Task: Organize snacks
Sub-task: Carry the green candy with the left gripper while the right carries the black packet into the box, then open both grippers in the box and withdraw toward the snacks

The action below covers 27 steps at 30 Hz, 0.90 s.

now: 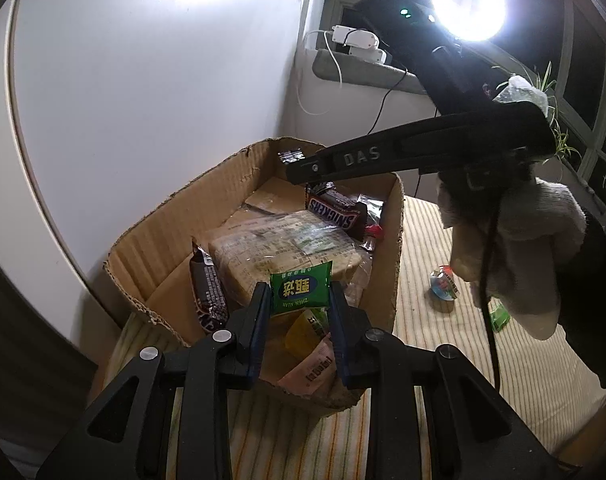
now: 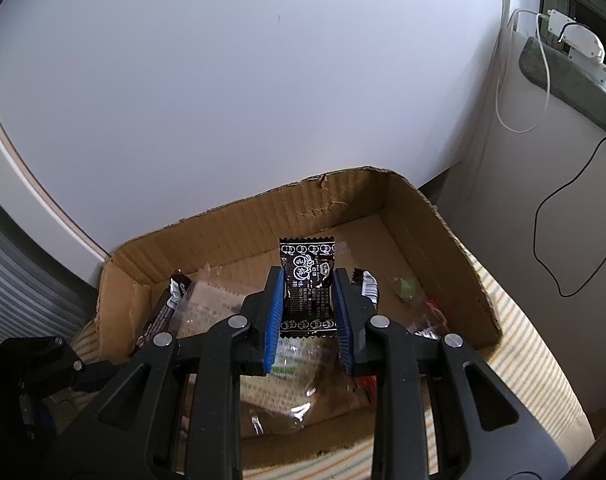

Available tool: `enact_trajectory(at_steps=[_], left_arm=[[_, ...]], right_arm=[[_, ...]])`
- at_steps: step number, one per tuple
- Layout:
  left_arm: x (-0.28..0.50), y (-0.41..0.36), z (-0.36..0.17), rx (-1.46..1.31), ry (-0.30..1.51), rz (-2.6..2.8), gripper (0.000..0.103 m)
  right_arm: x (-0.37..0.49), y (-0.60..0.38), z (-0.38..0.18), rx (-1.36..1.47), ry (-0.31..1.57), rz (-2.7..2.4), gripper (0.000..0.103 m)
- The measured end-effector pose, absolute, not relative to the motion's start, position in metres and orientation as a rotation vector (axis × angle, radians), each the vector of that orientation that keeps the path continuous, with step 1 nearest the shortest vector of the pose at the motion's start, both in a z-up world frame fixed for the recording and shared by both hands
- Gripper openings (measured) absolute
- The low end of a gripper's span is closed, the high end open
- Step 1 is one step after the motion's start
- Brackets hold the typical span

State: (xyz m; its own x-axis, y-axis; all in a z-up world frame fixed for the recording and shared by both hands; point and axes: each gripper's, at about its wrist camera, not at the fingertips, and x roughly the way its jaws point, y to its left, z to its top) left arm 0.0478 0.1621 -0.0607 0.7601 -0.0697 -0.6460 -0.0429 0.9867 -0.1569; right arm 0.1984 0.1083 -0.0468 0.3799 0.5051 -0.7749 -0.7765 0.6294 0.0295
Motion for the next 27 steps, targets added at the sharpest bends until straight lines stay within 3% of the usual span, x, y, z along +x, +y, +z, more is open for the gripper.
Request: enact_trajectory(at_steps=[9, 10, 11, 13, 17, 20, 27], left_arm=[[0.048, 0.163, -0.058, -0.164, 0.709, 0.004, 0.031], [0.048, 0.163, -0.058, -0.161, 0.710, 0.008, 0.034], [0.048, 0.163, -0.058, -0.159, 0.708, 0.015, 0.036], [0.048, 0.164, -0.057, -0.163, 0.707, 0.024, 0.044], [0.047, 0.164, -0.056, -0.166, 0.702, 0.029, 0.044], [0.045, 0.161, -0.054, -0.163, 0.697, 0.028, 0.044], [0.040, 0.147, -0.046, -0.151, 0.676, 0.013, 0.044]], right_arm=[[0.200, 0.117, -0.051, -0.385, 0.843, 0.846, 0.029], [0.198, 0.117, -0.051, -0.388, 0.841, 0.846, 0.038], [0.198, 0.117, -0.051, -0.388, 0.837, 0.844, 0.055], [0.197, 0.116, -0.049, -0.385, 0.815, 0.838, 0.069], [0.194, 0.109, -0.043, -0.378, 0.805, 0.823, 0.072], [0.192, 0.100, -0.040, -0.378, 0.788, 0.807, 0.084], [0.188, 0.069, -0.025, -0.350, 0.768, 0.779, 0.084]])
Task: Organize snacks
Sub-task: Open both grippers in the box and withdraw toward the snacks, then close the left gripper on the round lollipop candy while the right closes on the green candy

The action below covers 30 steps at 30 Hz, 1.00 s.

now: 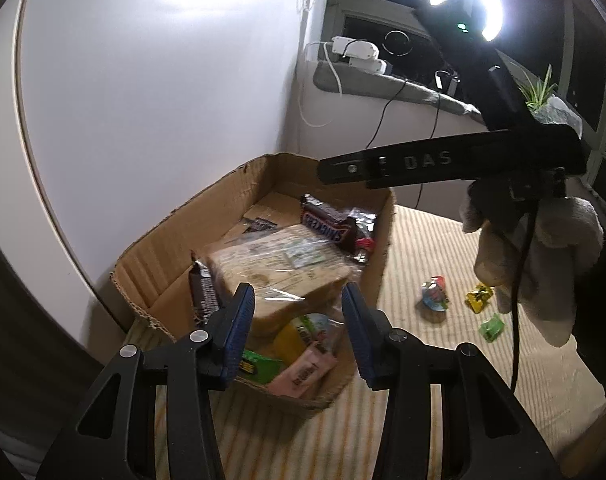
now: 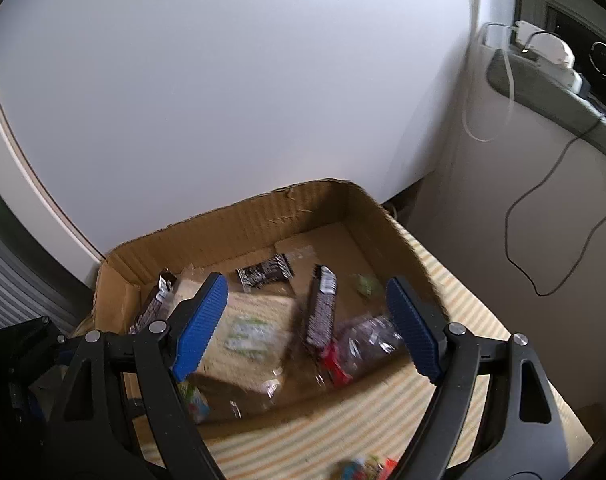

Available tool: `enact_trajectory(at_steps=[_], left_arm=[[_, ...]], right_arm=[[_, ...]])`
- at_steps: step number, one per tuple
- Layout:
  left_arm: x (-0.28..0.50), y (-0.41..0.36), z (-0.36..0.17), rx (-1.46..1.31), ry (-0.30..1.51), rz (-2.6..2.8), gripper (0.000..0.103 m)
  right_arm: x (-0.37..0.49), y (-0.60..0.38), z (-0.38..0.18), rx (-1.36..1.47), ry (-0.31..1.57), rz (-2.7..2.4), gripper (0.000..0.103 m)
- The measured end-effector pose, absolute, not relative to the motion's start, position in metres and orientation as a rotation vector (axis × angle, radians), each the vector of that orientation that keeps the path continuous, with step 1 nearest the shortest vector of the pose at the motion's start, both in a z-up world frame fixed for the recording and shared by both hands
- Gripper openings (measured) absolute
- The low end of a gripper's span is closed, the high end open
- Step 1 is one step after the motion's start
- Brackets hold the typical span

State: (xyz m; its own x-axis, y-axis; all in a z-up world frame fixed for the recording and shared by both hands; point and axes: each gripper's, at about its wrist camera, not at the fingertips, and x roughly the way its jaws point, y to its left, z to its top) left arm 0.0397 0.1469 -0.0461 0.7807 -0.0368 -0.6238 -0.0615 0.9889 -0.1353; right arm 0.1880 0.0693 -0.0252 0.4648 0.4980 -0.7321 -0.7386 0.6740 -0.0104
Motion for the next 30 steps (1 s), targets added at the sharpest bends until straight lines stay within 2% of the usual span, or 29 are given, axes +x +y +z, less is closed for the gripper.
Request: enact_trajectory(at_steps=[18, 30], left_arm=[[0.051, 0.061, -0.053, -0.117, 0.703, -0.155, 0.044], [0.089, 0.025, -0.082, -0.086, 0.799, -0.218, 0.046]], right_arm=[[0.144, -0.093, -0.011, -0.229, 0.740, 0.646, 0.084], [0.117, -0.157, -0.062, -0.175, 0.847, 0.645, 0.084]])
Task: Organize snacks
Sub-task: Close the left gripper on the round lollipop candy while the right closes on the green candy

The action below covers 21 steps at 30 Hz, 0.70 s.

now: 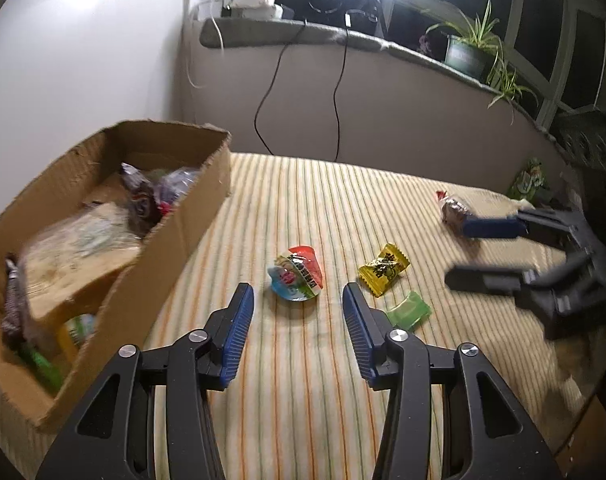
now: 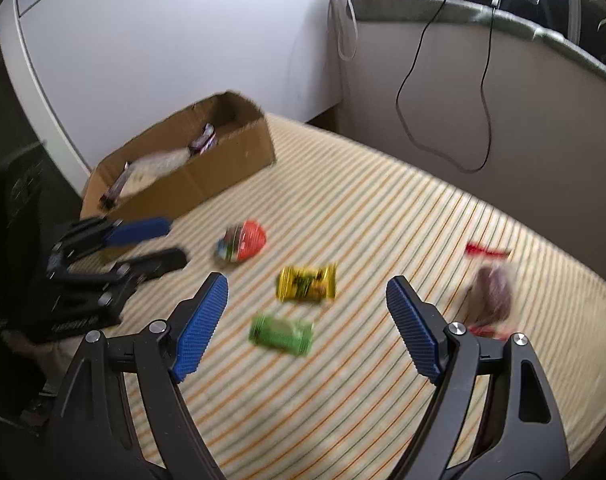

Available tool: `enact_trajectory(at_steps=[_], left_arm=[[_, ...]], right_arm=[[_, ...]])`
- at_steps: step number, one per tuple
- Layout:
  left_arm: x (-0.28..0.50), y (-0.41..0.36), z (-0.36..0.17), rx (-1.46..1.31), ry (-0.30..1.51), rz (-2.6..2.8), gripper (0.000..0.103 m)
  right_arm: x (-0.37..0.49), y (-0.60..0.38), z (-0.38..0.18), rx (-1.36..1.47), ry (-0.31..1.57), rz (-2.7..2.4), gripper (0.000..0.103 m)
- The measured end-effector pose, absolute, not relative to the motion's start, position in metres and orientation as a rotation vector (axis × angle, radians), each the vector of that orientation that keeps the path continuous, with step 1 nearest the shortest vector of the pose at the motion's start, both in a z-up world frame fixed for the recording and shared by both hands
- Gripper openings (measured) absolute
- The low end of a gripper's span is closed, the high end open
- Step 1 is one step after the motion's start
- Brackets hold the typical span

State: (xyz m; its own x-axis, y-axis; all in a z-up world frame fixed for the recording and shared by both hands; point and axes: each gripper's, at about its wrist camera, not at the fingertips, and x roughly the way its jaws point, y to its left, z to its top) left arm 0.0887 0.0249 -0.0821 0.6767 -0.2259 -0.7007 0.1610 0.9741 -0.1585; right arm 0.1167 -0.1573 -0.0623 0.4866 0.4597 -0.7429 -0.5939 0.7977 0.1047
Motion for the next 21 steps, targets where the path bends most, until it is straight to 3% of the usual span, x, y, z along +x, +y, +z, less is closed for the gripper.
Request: enact_trajectory(at_steps=[10, 14, 21], left_arm=[[0.116, 0.009, -0.100, -0.062, 0.843, -0.222, 0.046], [0.125, 0.010, -0.102, -0.055, 0.852, -0.220, 0.046], [0.135, 0.006, -0.110, -0.038, 0.886, -0.231, 0.046]], right_arm=[[0.105, -0.138, -0.100, -0.274, 0.915, 0.701, 0.075], [0.111, -0.126, -0.113, -0.302, 0.939, 0.675, 0.066], [0.110, -0.117, -0.117, -0.337, 0.929, 0.640, 0.066]])
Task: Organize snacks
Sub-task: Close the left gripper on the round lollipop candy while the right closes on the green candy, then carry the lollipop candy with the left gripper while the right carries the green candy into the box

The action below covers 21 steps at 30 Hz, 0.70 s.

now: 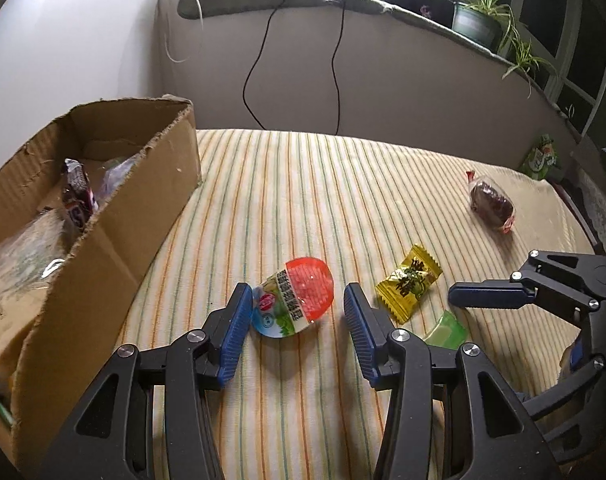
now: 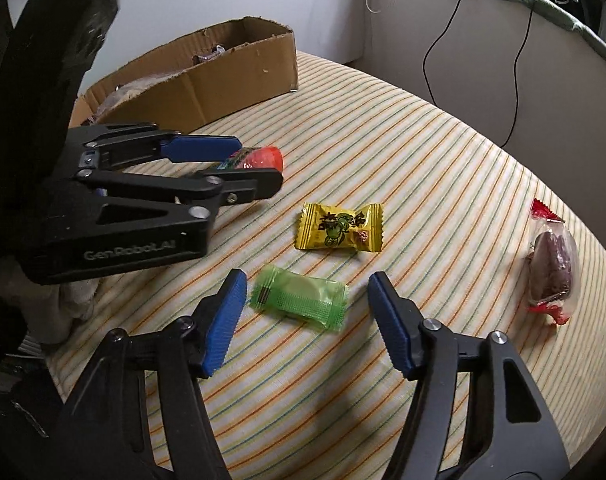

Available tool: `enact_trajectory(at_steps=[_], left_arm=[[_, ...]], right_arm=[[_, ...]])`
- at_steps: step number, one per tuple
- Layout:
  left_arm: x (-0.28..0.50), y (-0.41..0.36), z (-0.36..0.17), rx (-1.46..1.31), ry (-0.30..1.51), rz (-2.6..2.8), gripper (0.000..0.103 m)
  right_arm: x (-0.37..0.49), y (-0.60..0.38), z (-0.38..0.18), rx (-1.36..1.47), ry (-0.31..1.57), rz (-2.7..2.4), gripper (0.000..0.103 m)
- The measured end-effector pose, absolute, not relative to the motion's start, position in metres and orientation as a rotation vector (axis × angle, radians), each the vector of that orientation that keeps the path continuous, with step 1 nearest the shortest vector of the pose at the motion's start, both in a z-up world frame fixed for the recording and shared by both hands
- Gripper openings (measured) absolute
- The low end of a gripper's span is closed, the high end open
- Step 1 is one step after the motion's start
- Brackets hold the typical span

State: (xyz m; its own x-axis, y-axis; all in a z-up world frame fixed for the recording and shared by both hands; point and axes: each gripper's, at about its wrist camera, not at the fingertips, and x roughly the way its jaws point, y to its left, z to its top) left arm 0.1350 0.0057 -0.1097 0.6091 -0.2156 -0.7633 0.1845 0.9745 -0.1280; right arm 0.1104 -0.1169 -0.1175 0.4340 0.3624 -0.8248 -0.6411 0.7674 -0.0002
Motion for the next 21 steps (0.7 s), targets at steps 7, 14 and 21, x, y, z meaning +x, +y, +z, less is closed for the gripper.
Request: enact_trajectory(at_steps=[7, 14, 21], left_arm=[[0.1383, 0.0040, -0.1104, -0.039, 0.891, -0.213, 0.039], [0.1387, 0.0035, -0.1106, -0.044, 0.888, -0.207, 0.035], [0.1340, 0.0065, -0.1094, -0.047, 0.873, -0.202, 0.034]], right_arm=[[0.1078, -0.1126, -0.1169, -0.373, 0.916, 0.622, 0.053], [0.1075, -0.1148, -0.1155, -0.376, 0.916, 0.621, 0.036], [0.1067, -0.1185, -0.1148, -0.360, 0.911, 0.620, 0.034]])
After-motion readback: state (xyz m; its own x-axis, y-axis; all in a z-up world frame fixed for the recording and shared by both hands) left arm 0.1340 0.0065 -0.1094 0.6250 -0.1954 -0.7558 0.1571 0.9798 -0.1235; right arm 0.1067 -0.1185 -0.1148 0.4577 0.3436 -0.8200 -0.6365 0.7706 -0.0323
